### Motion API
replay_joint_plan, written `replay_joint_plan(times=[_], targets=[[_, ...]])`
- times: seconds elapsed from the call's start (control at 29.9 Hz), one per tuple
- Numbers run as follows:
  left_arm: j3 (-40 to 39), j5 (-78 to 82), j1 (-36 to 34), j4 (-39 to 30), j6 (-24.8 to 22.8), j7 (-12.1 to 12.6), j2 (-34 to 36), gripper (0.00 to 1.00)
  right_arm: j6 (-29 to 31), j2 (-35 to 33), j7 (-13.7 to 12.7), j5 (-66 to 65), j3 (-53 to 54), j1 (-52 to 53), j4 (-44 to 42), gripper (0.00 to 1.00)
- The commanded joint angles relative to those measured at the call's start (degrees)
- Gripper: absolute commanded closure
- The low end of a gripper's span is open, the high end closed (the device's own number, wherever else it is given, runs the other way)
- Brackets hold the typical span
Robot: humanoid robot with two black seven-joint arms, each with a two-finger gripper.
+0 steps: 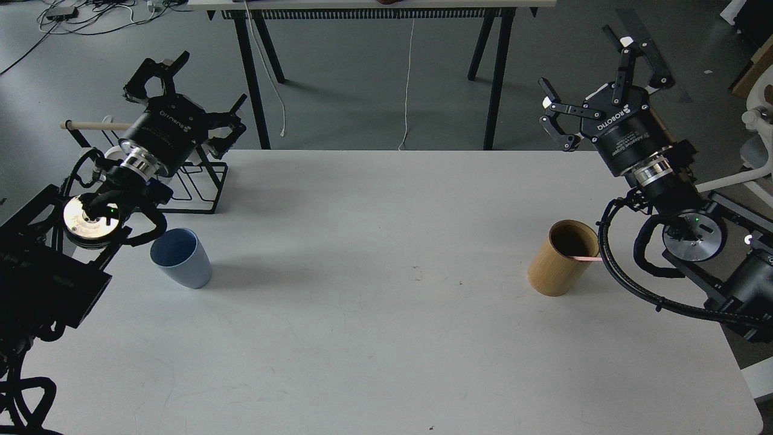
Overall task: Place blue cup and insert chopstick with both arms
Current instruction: 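Raise the left gripper up and away from the blue cup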
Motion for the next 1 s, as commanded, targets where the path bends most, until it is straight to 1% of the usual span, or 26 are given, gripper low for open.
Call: replay_joint_plan(times=[0.0,0.33,0.43,0.5,0.57,0.67,0.74,0.8,0.87,0.97], targets=[[0.0,0.0,0.0,0.0,0.0,-0.1,0.0,0.0,0.0,0.0,0.0,0.0,0.0,0.0,0.0,0.01],[-0.4,0.0,-0.8,-0.4,0.0,-0.5,0.6,0.0,0.0,-0.1,0.0,0.0,-0.1,-0.1,0.1,0.01],[-1.2,0.1,-0.8,0.2,0.0,0.2,1.0,0.0,0.0,-0.2,0.0,0.1,0.0,-0.1,0.6,0.01],[-1.9,-0.2,-0.9,0.8,0.0,-0.4,0.6,0.0,0.0,-0.1,0.0,0.1,0.0,-0.2,0.8,0.01],[-5.1,-0.7,-0.9,0.2,0.0,-0.9,-0.4,0.0,0.0,0.1,0.0,0.1,0.1,-0.2,1.0,0.01],[-11.8,-1.3,-0.3,-1.4,0.0,-1.6,-4.7,0.0,0.0,0.7,0.0,0.1,0.1,-0.2,1.4,0.01],[-13.3,-1.4,-0.1,-2.6,0.0,-1.5,-5.3,0.0,0.0,0.9,0.0,0.1,0.2,-0.1,1.5,0.01],[-12.7,-1.0,-0.3,-3.4,0.0,-1.0,-5.2,0.0,0.0,0.9,0.0,0.1,0.2,-0.1,1.9,0.01],[-10.7,-0.8,-0.6,-5.1,0.0,-0.8,-3.6,0.0,0.0,0.4,0.0,0.1,0.3,-0.1,2.0,0.01],[-5.3,1.8,-1.5,-9.0,0.0,-1.4,3.1,0.0,0.0,0.1,0.0,0.1,0.9,-0.2,2.0,0.01]])
